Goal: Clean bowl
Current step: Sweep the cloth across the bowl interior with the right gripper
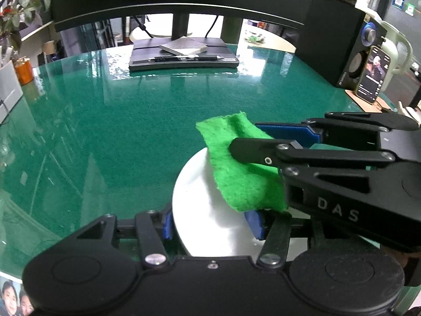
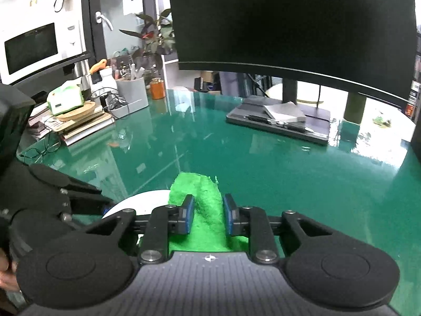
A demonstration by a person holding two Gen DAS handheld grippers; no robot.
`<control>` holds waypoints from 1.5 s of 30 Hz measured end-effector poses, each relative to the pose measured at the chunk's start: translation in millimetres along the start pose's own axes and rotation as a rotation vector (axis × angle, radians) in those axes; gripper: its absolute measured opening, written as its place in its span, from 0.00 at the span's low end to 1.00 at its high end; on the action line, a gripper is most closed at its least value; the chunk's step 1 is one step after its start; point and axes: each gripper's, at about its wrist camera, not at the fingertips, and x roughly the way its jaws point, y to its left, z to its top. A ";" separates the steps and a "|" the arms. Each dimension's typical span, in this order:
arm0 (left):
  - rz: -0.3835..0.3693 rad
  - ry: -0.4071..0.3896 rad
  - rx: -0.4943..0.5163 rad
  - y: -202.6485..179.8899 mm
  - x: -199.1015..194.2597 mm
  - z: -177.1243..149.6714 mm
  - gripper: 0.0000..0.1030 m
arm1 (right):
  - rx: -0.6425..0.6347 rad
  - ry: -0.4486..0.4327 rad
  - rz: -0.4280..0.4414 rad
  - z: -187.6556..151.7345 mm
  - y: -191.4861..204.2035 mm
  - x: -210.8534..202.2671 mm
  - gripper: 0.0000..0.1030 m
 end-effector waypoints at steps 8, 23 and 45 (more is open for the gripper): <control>0.033 -0.009 -0.034 4.6 1.1 2.2 0.49 | 0.049 0.063 -0.037 -15.8 -6.3 -26.7 0.22; -0.024 0.021 0.060 14.0 -1.1 22.1 0.56 | 0.121 0.012 0.004 3.3 -13.0 -11.1 0.33; -0.112 0.049 0.055 24.1 -9.2 36.2 0.17 | 0.089 0.014 -0.017 5.7 -12.5 -18.1 0.19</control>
